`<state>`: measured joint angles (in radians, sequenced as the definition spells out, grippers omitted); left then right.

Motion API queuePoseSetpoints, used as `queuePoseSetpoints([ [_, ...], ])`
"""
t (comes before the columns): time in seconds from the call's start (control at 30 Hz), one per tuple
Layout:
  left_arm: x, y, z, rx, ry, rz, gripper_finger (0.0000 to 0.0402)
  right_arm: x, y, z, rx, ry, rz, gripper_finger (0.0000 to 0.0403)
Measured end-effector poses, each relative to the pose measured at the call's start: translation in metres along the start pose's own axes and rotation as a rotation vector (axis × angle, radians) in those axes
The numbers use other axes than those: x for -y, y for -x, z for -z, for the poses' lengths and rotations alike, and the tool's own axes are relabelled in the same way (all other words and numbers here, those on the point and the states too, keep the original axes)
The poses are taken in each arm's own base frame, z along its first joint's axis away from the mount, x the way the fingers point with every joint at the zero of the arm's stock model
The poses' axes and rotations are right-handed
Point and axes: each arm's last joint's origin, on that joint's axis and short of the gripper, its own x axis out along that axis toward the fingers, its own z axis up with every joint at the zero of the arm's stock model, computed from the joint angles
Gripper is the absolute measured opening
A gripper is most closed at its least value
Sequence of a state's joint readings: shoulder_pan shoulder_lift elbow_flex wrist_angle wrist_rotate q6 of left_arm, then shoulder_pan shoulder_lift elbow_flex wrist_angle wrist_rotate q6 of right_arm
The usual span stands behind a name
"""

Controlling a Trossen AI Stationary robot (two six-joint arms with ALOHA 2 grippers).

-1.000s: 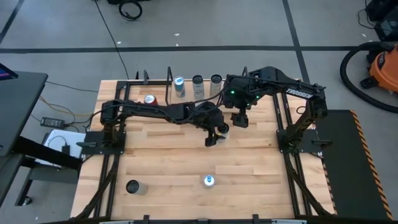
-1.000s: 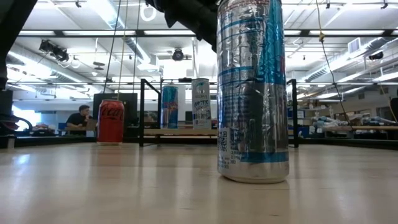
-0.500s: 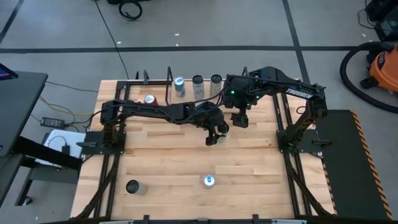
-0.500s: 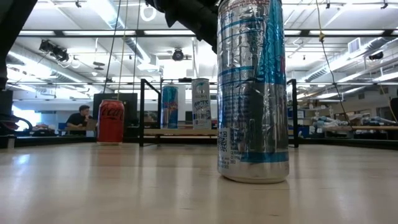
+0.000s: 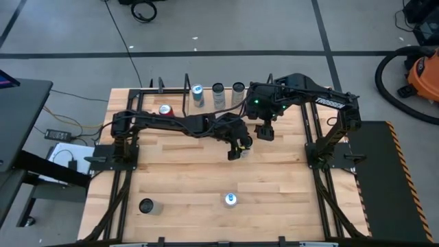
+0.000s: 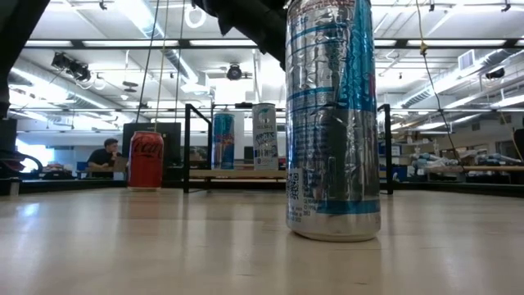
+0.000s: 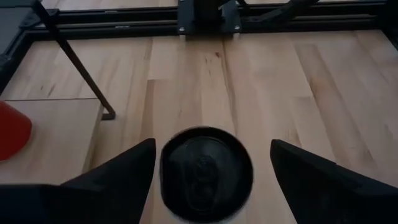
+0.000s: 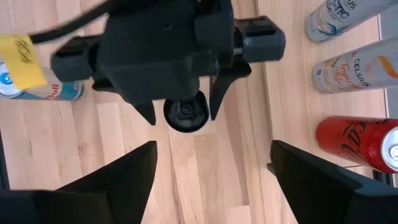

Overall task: Place canned beverage on shelf
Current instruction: Put the white-blue soda can aligned with the other white-blue soda can on the shelf

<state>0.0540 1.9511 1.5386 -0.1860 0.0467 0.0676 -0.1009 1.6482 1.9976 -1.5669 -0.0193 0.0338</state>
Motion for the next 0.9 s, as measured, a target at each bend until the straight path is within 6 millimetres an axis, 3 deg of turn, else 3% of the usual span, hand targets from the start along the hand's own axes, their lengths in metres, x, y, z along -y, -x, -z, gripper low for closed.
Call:
queuePoseSetpoints([
  [0.3,0.000,-0.022,0.018,-0.070,0.007,0.013,0.0318,0.000,-0.001,0.000,0.001,0.003,0.000,0.0321],
  [0.9,-0.004,-0.022,0.018,-0.067,-0.023,-0.020,0.0304,0.000,-0.001,-0.001,0.002,0.003,0.000,0.0321],
])
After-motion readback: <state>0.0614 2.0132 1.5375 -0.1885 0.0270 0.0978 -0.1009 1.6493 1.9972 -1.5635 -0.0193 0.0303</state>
